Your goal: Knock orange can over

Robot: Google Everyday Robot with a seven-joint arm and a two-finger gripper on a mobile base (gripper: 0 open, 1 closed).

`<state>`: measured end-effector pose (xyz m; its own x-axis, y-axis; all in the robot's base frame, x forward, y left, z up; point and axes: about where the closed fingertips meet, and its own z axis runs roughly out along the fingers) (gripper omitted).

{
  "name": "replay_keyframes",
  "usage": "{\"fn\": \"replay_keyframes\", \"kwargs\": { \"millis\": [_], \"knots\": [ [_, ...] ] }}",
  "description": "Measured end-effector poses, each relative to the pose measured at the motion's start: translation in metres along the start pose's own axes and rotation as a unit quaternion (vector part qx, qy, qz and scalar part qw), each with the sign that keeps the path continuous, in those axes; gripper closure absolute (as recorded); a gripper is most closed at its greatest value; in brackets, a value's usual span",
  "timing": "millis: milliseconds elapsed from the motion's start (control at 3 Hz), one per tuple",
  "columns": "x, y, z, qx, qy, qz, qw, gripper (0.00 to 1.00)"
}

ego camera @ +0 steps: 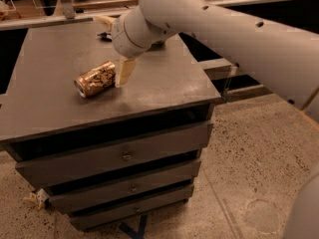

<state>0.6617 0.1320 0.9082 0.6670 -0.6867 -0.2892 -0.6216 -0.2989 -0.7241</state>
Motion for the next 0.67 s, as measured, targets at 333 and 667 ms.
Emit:
{"fn": "replay_keyframes", "kwargs": {
  "millis": [333,667],
  "knots": [
    [0.002,-0.021,-0.022,0.042,0.017,0.024,0.9987,0.0],
    [0.006,-0.032,-0.037,0.065,0.025,0.062,0.9956,0.0]
  ]
}}
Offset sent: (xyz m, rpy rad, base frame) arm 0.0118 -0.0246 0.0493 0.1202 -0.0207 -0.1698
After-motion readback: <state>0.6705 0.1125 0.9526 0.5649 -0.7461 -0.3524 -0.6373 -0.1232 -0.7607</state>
